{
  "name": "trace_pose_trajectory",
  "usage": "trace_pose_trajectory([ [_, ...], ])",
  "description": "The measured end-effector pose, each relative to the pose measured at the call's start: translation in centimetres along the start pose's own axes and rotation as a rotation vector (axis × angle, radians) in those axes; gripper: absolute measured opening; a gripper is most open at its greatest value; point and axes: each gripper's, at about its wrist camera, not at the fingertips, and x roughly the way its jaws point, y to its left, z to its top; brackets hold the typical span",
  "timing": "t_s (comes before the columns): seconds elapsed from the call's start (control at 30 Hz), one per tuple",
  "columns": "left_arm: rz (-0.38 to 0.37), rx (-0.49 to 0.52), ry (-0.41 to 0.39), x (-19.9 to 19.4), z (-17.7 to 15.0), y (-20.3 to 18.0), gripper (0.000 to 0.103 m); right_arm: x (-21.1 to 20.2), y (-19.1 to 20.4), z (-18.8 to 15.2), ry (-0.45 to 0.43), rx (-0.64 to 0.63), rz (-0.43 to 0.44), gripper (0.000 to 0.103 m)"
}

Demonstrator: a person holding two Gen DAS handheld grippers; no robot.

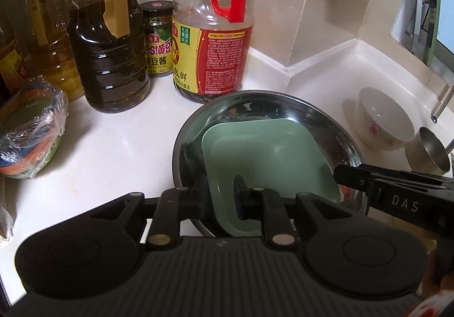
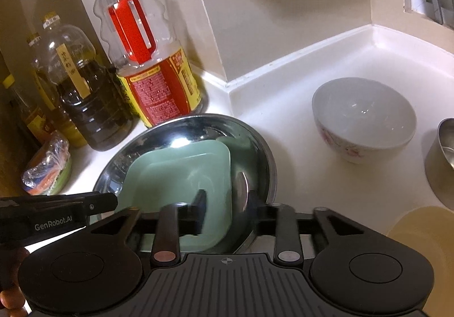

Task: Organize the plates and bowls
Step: 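Lift the green tray with both tools and lower it into the steel basin, then open both tools to release the tray inside the basin, then move both tools toward the stacked cream bowls beside the sink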

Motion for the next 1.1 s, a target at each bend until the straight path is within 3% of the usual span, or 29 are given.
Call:
trace_pose_trajectory([
  [0.37, 0.007, -0.011, -0.025, -2.7, -1.2, -1.0, 0.021, -2.5, -0.2, -0.7, -0.018, 0.007, 0.03, 0.04],
  [0.5, 0.003, -0.021, -0.03, -4.4, -2.2, -1.7, 0.027, -4.1, -0.3, -1.3, -0.022, 0.001, 0.049, 0.041],
  [1.1, -0.036, -0.024, -0.025, -11.3, -8.0, -7.5, 0.03, -13.6, -2.2, -5.9, 0.021, -0.065, 0.132, 0.055],
])
